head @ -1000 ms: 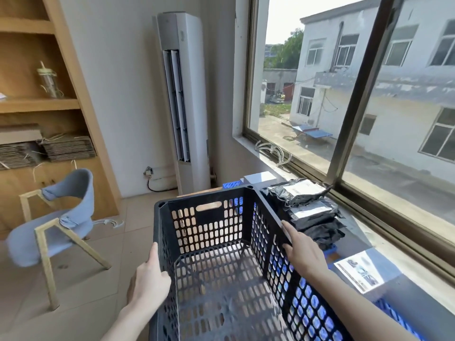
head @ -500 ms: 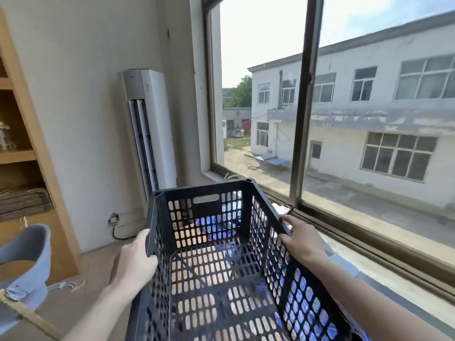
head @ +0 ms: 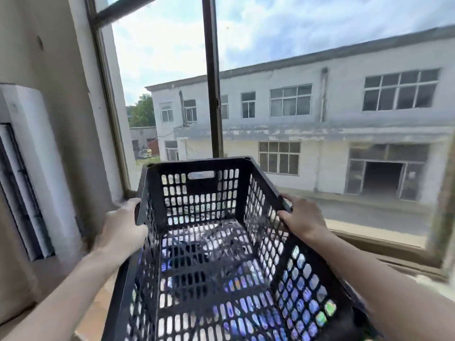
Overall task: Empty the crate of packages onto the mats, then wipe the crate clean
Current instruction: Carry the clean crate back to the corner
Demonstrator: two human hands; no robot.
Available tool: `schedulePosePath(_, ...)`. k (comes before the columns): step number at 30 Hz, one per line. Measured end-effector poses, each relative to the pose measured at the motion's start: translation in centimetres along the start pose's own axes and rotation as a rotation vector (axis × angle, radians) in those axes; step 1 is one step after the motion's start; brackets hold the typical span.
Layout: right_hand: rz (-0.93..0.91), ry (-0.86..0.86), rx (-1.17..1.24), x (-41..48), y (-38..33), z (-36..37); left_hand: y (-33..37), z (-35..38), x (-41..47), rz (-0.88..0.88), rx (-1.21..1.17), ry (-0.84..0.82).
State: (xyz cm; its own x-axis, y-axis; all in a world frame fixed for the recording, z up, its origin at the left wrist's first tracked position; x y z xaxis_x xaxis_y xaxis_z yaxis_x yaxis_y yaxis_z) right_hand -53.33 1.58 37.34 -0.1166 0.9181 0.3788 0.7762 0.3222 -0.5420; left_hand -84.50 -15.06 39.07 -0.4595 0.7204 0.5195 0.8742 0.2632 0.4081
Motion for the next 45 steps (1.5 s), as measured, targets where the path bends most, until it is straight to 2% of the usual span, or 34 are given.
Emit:
schedulePosePath(11,0.233,0.249,-0.081,-6.2,10.7,-15.4,15.2,4.2,-0.8,0.370,-0.185,-0.096)
schedulePosePath(22,0.469,0.420,-0.174,-18.8,25.8,-31.0,35.3,10.5,-11.8,0.631,-0.345,-0.265)
schedulePosePath(26,0.540,0.459,-0.215,-22.8,30.7,-34.7,40.9,13.4,-16.6,0.668,-0.430,-0.353)
schedulePosePath(35,0.757,0.448,-0.317,-28.6,41.2,-39.0,49.9,20.4,-24.7,0.691,-0.499,-0.499)
schedulePosePath(45,0.891,0.295,-0.365,-28.0,54.2,-36.4,54.7,33.6,-30.4,0.644,-0.508,-0.710)
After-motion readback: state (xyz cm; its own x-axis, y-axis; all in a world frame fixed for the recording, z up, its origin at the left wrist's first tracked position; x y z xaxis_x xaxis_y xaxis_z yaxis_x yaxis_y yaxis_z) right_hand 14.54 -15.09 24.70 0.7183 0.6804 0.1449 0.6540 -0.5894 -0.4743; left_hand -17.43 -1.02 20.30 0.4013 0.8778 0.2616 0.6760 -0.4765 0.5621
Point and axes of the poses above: each hand's wrist, its own x-axis towards the middle knuckle, its own z-axis out of the palm, y = z × x, the point moved 3 cm from there along x, towards the middle knuckle, and after that the axes turned 9 degrees about z, right-handed, at the moved point
